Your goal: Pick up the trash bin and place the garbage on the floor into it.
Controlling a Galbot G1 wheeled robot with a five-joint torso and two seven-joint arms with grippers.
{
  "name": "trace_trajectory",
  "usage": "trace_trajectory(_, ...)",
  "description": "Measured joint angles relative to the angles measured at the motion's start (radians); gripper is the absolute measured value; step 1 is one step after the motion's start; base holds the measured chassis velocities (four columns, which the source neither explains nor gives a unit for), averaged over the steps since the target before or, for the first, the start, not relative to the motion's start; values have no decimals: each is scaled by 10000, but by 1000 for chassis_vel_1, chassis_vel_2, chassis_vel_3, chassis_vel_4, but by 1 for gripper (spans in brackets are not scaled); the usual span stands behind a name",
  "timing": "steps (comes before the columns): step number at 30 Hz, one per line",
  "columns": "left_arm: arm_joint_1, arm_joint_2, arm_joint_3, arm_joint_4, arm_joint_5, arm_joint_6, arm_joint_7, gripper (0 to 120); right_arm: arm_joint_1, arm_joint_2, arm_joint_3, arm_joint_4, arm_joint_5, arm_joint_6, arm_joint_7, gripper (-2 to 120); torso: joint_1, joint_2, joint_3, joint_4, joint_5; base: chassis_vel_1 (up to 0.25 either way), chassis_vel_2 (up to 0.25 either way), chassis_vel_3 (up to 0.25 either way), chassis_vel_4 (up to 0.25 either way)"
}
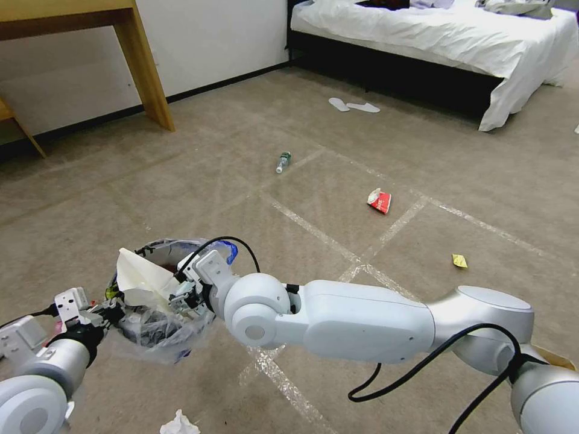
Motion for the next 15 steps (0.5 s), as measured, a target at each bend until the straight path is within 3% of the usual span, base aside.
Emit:
trace_trajectory(7,-33,12,-1,60,27,-6,-4,0,-64,-112,646,380,-81,311,-133,100,0,0,0,0,0,0,0,0,0)
trace_trajectory(15,-78,43,-133,198,94,-52,-8,0,-458,-889,2546,1821,-328,1684,-1152,100,0,0,-1,0,1,0,0,0,0)
